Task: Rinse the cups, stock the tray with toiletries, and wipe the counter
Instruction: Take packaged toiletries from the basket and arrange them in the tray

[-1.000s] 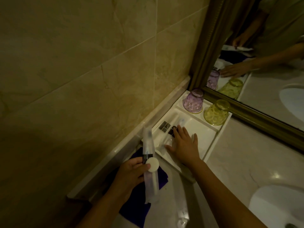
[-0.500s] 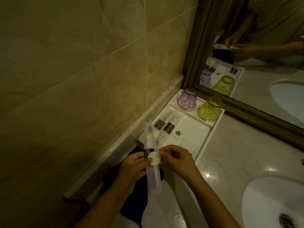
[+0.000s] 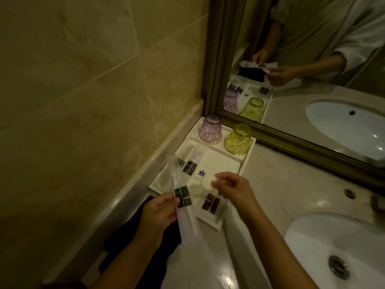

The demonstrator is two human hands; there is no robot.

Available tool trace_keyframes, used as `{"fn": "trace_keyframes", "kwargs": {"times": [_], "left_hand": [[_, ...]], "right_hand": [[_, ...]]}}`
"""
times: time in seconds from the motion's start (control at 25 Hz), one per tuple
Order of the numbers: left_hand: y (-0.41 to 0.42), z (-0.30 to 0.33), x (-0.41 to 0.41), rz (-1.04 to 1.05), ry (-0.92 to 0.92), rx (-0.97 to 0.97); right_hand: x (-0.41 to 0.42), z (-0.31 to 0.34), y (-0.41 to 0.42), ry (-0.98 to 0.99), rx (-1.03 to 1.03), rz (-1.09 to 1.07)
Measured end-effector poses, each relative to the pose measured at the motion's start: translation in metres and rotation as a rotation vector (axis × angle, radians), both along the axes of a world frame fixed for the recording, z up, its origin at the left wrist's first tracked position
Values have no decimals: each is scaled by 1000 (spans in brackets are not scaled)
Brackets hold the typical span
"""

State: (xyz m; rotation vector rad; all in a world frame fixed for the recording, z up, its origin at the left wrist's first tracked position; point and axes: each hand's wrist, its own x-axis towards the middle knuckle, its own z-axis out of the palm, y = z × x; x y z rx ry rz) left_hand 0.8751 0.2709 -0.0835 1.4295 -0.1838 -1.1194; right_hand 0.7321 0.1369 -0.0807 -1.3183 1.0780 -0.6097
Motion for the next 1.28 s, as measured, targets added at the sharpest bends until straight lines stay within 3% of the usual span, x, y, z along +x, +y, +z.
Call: {"fn": "trace_keyframes", "kwargs": {"times": [0.12,0.24,0.36,0.6,0.8,1.16,1.24,1.28], "left_hand": [[1,-1,6,17,-20,28],[0,-3,10,38,-32,96],[0,-5,13,26,-37,144],[2,-9,12,-8,-44,130],[3,-10,13,-34,-48,106],[0,-5,8,-62,-85,54],[-3,-3,8,-111,-115,50],[-6,-1,8,-146,-133,60]], "right_hand": [[-11,-11,-57,272,-226,-99],[-13,-26,-101,719,-482,62],[-10,-37,-119,917,-683,194],[-18,-41,-115,1028,-884,220],[-30,-50,-74,874,-1130,247],[-37,-62,-39,942,-935,315],[-32,-53,-29,849,-877,231],[-26,-44,-22,706,-775,153]]}}
